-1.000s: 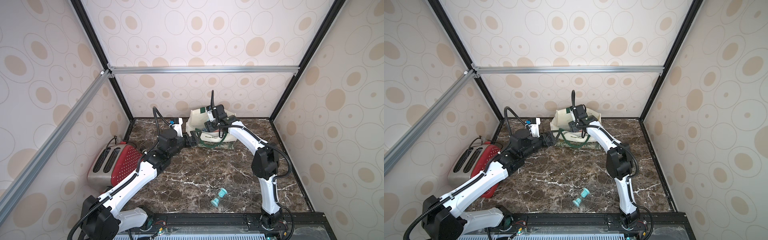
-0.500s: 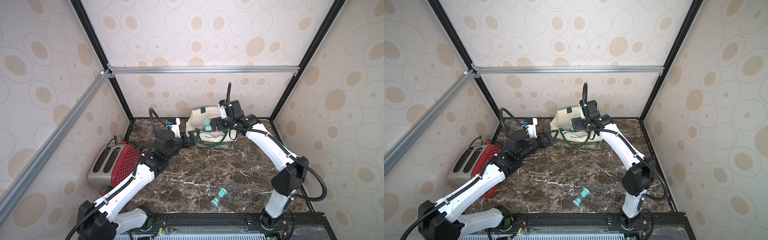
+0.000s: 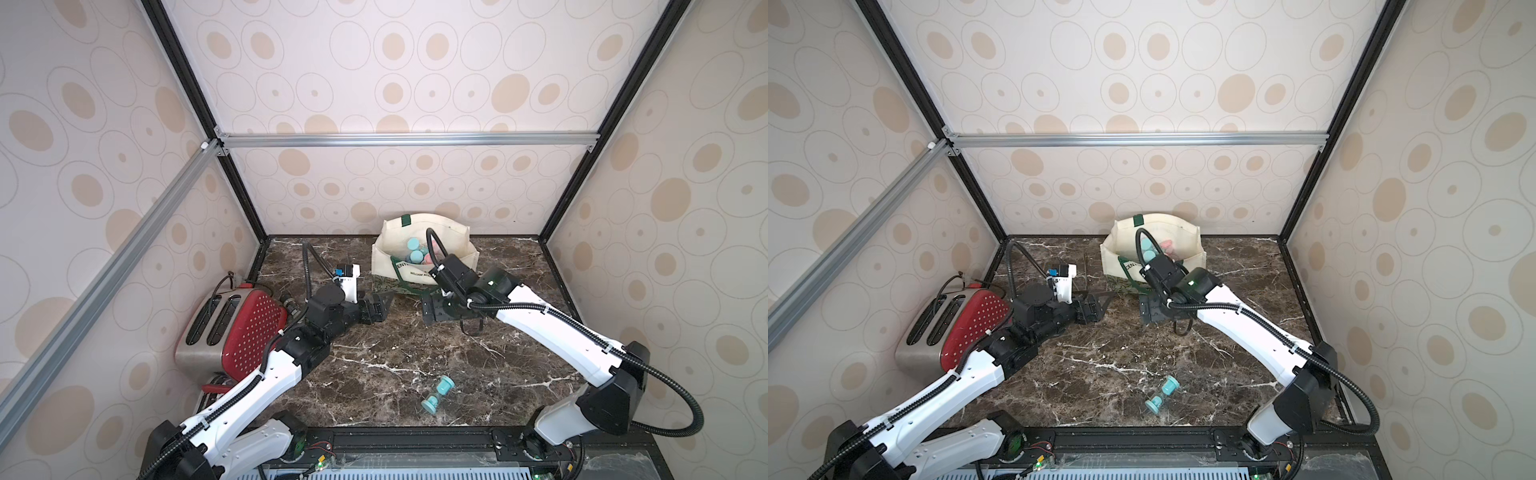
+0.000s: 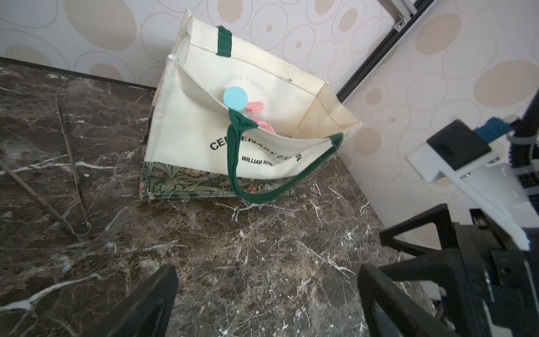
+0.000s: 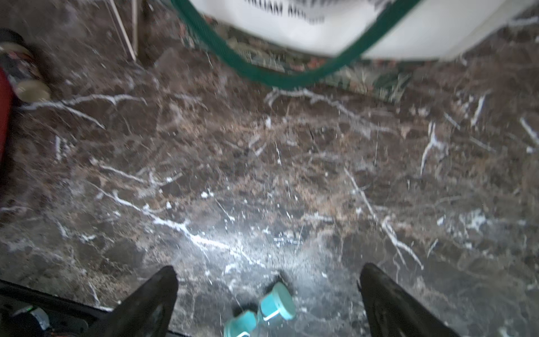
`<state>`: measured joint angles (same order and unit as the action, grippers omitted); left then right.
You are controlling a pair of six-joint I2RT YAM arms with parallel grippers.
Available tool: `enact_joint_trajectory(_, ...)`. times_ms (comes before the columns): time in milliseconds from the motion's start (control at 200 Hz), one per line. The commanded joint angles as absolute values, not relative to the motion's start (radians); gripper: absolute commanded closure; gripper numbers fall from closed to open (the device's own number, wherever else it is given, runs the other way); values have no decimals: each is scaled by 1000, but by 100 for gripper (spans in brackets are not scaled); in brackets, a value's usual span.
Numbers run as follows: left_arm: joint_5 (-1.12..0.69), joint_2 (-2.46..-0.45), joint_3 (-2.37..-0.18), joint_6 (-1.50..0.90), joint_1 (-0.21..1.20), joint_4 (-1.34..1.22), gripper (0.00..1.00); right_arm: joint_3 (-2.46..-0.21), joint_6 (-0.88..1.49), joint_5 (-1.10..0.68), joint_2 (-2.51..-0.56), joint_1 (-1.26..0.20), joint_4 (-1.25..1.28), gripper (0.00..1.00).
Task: Put the hourglass into the canvas bag
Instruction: Place the hourglass in the canvas bag, then pick up the hourglass from the center of the board.
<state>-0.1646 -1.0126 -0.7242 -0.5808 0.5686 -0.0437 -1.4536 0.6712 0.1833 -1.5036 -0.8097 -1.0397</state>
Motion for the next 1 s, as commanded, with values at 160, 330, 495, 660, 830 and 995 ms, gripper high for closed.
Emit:
enact_joint_trajectory(160, -195, -922, -669, -482, 571, 17, 3, -1282, 1140, 236, -1457, -964, -1199, 0)
enact_joint_trajectory(330, -196, -878, -645, -471, 571, 70, 3, -1147, 1325, 186, -1422, -1031, -1133, 0)
enact_joint_trajectory(495, -210, -855, -614, -490, 570, 64, 2, -1026, 1483, 156, -1394, -1074, -1065, 0)
enact_joint_trajectory(660, -208, -853, -601, -508, 571, 61, 3, -947, 1552, 126, -1399, -1074, -957, 6)
enact_joint_trajectory(830, -212, -858, -593, -519, 570, 74, 2, -886, 1640, 126, -1399, -1074, -899, 15)
enact_joint_trajectory(995, -209, -860, -579, -528, 570, 72, 3, -862, 1654, 124, -1426, -1069, -822, 17)
